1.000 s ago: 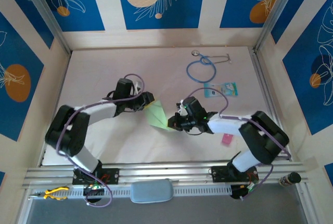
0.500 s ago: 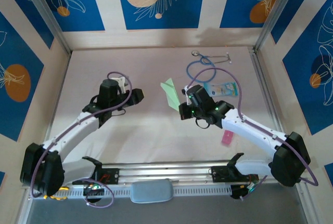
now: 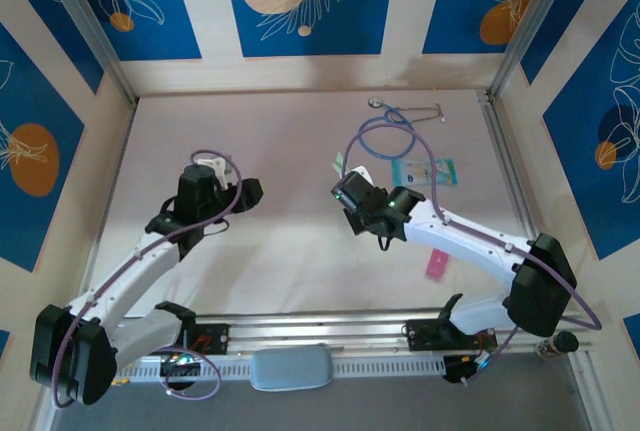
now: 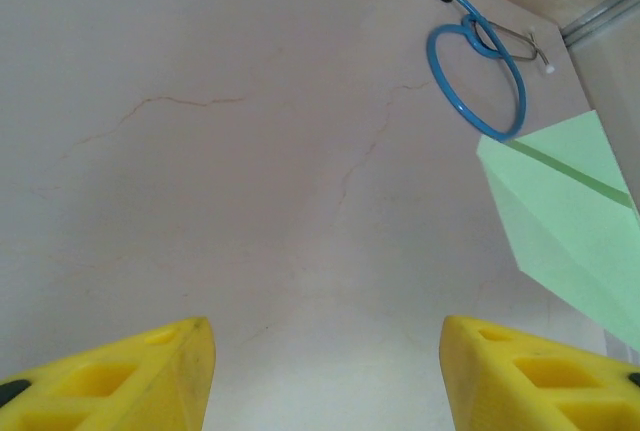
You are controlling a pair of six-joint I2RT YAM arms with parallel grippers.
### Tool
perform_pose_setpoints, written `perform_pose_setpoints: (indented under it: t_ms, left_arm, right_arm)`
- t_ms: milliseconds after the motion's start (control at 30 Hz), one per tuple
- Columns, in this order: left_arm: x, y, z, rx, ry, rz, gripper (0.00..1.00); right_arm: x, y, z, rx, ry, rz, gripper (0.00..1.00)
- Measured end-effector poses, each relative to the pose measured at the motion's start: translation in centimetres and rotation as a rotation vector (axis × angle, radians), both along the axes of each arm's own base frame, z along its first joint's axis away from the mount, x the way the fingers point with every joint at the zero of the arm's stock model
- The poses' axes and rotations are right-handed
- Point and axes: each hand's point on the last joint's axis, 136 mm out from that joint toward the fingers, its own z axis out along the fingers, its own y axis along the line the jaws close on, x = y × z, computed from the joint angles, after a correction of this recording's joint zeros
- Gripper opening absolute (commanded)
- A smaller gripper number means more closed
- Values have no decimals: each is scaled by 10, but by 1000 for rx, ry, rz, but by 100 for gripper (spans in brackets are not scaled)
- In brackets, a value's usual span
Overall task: Fold a paper plane with a square sheet of paper (pick it up from the middle)
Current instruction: Turn over the paper at the center of the table.
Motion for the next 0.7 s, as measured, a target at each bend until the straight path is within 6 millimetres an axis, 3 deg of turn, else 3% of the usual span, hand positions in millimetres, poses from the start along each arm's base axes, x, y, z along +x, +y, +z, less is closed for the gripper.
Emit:
perform_pose_setpoints:
  t_ms: [167,400,700]
  left_arm:
    - [0,10,-3,0,7,37,60]
    - [-3,17,-5,-8,21,67,59]
    - [-8,30,-14,3,46,112,59]
  right_arm:
    - [5,-11,1,-103,-31,-13,4]
    - [6,-10,-16,-234,-15,13,4]
    - [-11,34,-56,-354,71,174,7]
